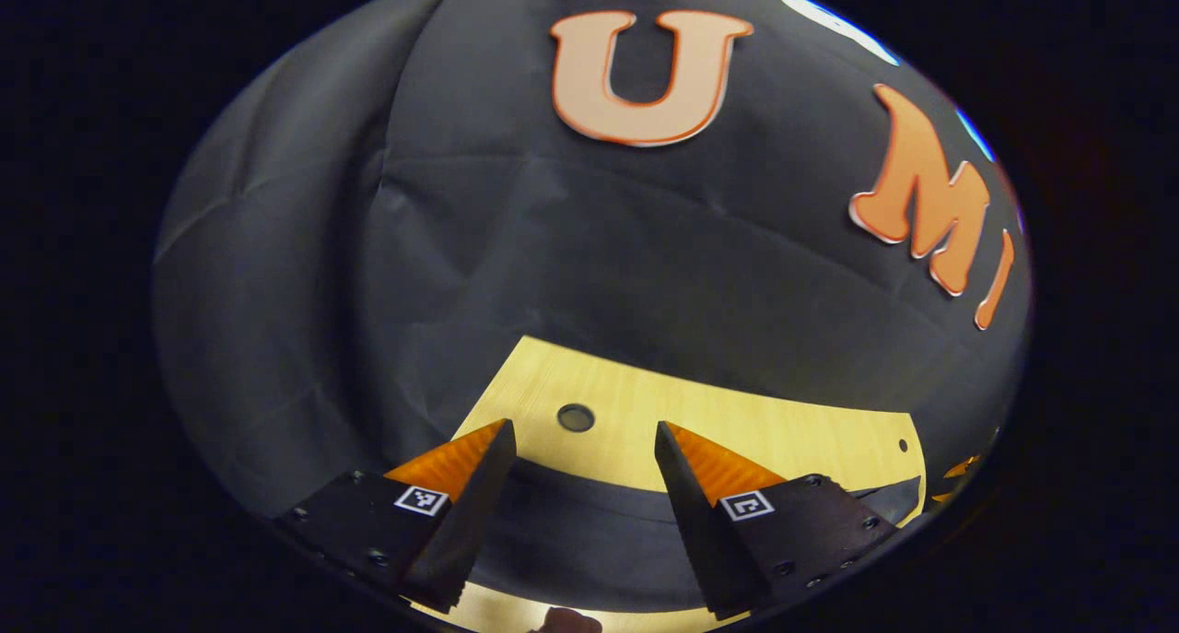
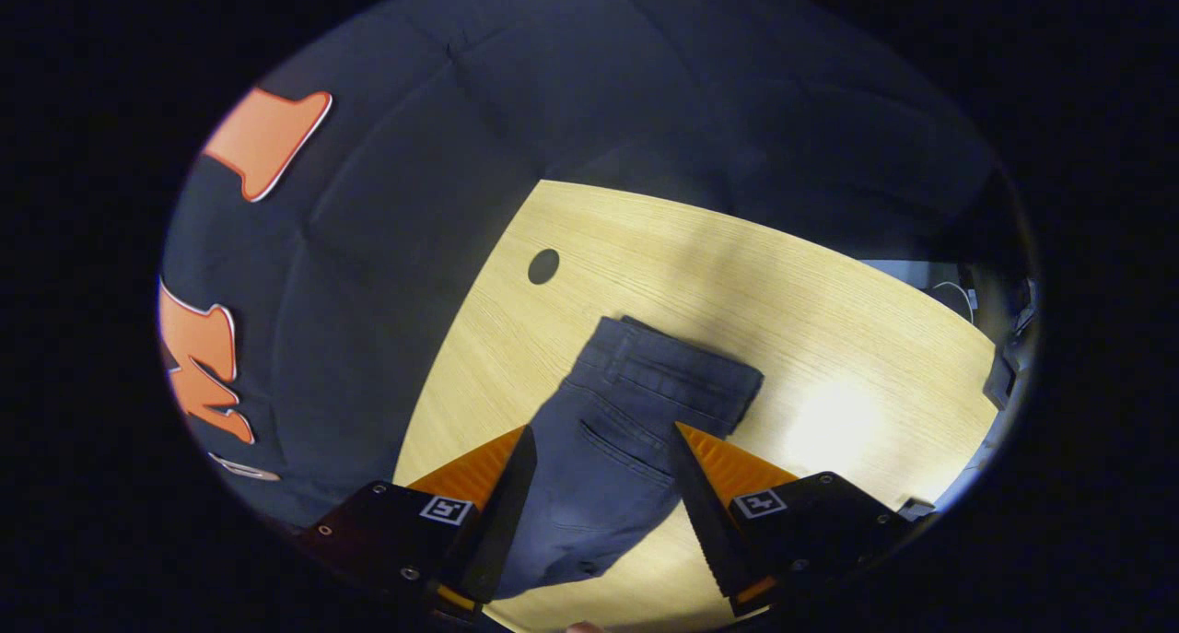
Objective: Grasp the waist and the cuffs of the jeans and fold them to make the two legs overlap; first hold the waist and fold one-third of the jeans toward the cuffs, then hold the cuffs and fold the remaining one-third in the same direction to finish folding.
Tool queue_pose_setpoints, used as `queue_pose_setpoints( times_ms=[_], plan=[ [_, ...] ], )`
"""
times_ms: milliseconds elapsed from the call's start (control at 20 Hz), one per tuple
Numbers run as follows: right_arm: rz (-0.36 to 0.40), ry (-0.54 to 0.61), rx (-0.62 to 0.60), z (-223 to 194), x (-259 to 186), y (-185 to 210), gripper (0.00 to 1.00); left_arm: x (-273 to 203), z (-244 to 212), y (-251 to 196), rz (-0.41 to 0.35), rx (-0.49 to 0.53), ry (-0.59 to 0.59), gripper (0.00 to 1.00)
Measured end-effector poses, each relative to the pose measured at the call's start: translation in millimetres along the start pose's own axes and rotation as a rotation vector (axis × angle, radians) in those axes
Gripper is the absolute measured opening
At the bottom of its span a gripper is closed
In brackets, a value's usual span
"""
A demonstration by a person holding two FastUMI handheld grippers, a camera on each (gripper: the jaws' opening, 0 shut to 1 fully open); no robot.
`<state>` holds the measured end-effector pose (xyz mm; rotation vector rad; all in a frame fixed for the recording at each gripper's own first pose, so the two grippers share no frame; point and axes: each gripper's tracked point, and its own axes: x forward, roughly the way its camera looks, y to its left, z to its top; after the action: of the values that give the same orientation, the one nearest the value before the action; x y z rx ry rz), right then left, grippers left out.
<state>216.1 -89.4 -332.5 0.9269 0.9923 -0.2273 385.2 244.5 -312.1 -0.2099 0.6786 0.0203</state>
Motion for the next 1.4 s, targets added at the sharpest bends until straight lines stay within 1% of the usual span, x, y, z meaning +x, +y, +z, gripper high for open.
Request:
queue_pose_setpoints(
  times_ms=[200,300,500,700,750,900,1000,1050,1100,1150,1200,1250,1300,1350,1400],
  plan=[
    [-0.055,0.014,-0.044,-21,15,-25,0.9,-57,27,-19,-0.034,0.073,-0.151,0.92],
    [-0.084,0.018,-0.083,-29,17,-31,0.91,-87,39,-34,-0.025,0.127,-0.22,0.91],
    [-0.128,0.028,-0.148,-35,29,-44,0.91,-143,50,-71,-0.042,0.204,-0.338,0.91],
    [-0.148,0.04,-0.166,-38,43,-52,0.91,-202,54,-90,-0.059,0.223,-0.434,0.9],
    [-0.159,0.047,-0.172,-40,46,-55,0.91,-219,53,-91,-0.059,0.23,-0.45,0.9],
    [-0.175,0.02,-0.172,-36,57,-62,0.91,-244,48,-102,-0.056,0.235,-0.48,0.89],
    [-0.172,0.028,-0.154,-39,62,-64,0.91,-255,39,-115,-0.061,0.244,-0.479,0.89],
    [-0.17,0.029,-0.153,-39,66,-66,0.91,-260,32,-122,-0.066,0.249,-0.468,0.86],
    [-0.168,0.025,-0.165,-39,68,-66,0.91,-257,25,-130,-0.067,0.254,-0.455,0.86],
    [-0.159,0.009,-0.178,-38,73,-64,0.91,-257,20,-137,-0.063,0.256,-0.445,0.89],
    [-0.162,-0.005,-0.19,-36,73,-64,0.89,-257,15,-143,-0.062,0.252,-0.433,0.89],
    [-0.156,-0.009,-0.206,-36,73,-64,0.87,-259,10,-147,-0.068,0.243,-0.423,0.86],
    [-0.118,-0.016,-0.215,-40,79,-59,0.81,-261,2,-153,-0.074,0.244,-0.408,0.88],
    [-0.107,-0.016,-0.211,-43,76,-57,0.63,-262,-3,-155,-0.066,0.252,-0.399,0.88],
    [-0.101,-0.043,-0.208,-40,82,-52,0.45,-262,-9,-155,-0.065,0.259,-0.383,0.86]
  ],
)
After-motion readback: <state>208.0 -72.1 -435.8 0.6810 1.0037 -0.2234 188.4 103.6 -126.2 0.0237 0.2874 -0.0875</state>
